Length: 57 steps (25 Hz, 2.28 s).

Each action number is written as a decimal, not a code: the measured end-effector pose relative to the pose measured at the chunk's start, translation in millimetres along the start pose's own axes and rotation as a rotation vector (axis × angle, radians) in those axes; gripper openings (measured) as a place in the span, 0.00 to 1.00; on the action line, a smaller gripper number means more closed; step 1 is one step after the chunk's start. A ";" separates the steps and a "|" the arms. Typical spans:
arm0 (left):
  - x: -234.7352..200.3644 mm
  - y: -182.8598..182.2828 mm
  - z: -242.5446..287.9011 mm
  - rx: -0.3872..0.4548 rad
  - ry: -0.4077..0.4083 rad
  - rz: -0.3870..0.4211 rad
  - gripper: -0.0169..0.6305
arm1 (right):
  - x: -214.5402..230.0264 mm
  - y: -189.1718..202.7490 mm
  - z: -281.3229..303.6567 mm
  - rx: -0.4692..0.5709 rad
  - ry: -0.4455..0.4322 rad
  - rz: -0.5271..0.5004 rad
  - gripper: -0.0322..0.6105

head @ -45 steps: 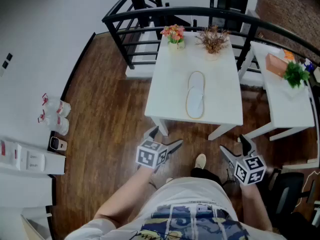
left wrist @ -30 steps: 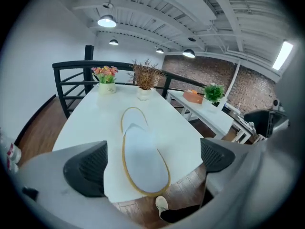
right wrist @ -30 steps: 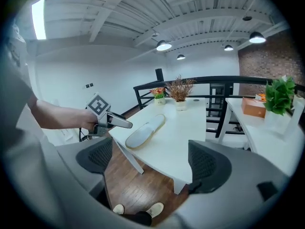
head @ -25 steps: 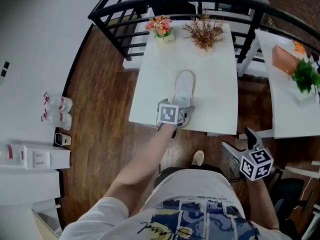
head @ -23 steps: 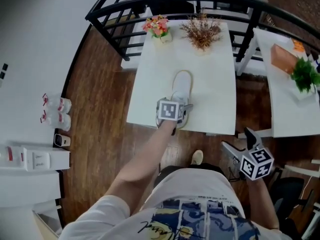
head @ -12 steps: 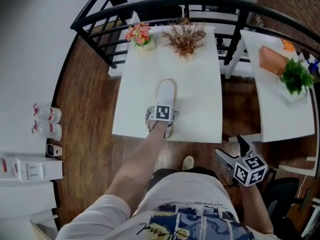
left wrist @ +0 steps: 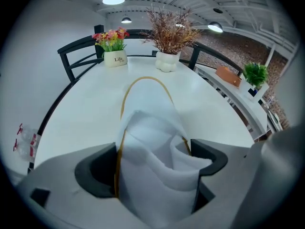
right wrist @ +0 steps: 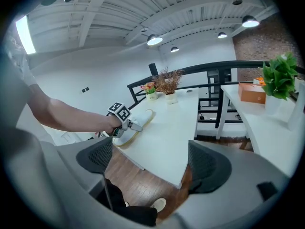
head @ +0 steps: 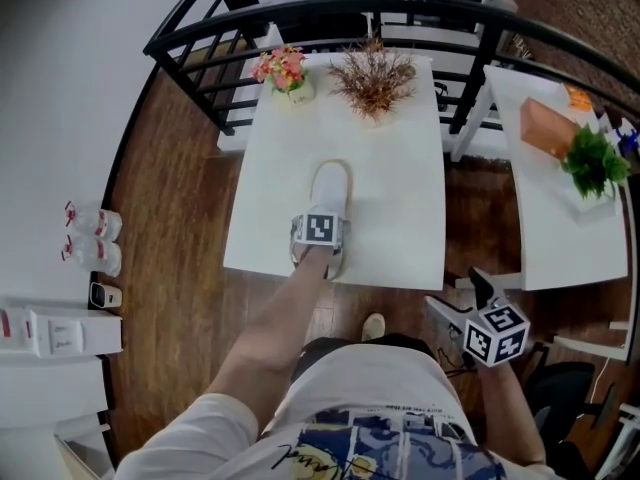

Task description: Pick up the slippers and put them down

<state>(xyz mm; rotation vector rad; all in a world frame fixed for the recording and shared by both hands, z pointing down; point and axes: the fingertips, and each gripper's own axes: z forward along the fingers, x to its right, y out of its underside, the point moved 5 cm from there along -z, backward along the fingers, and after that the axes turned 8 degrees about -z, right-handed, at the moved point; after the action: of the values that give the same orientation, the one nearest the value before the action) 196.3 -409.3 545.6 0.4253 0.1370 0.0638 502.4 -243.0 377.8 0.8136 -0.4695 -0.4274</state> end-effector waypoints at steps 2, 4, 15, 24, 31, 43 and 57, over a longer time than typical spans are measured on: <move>-2.8 1.2 -4.8 0.009 -0.003 -0.009 0.75 | -1.2 -4.1 2.5 0.002 -0.008 -0.008 0.84; -4.7 -0.4 -12.2 0.032 0.007 -0.010 0.75 | -3.1 -7.4 4.6 0.003 -0.015 -0.017 0.84; -52.0 8.4 -81.9 0.131 0.031 0.013 0.75 | -55.0 -12.2 27.7 -0.007 -0.095 -0.073 0.84; -141.8 69.2 -142.7 0.170 -0.005 -0.062 0.75 | -147.7 -10.2 57.6 -0.025 -0.191 -0.170 0.84; -243.6 150.9 -219.5 0.203 -0.085 -0.107 0.74 | -273.0 0.3 69.0 -0.045 -0.282 -0.243 0.84; -408.8 311.4 -297.0 0.189 -0.192 -0.259 0.74 | -443.1 46.6 101.1 -0.099 -0.384 -0.304 0.82; -512.3 323.7 -205.7 0.122 -0.200 -0.451 0.74 | -508.7 42.9 271.9 -0.271 -0.548 -0.488 0.80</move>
<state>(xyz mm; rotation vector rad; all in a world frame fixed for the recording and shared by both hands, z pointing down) -350.8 -77.7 555.5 0.5111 0.0373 -0.4320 -54.2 -106.1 455.2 0.5331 -0.7011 -1.1575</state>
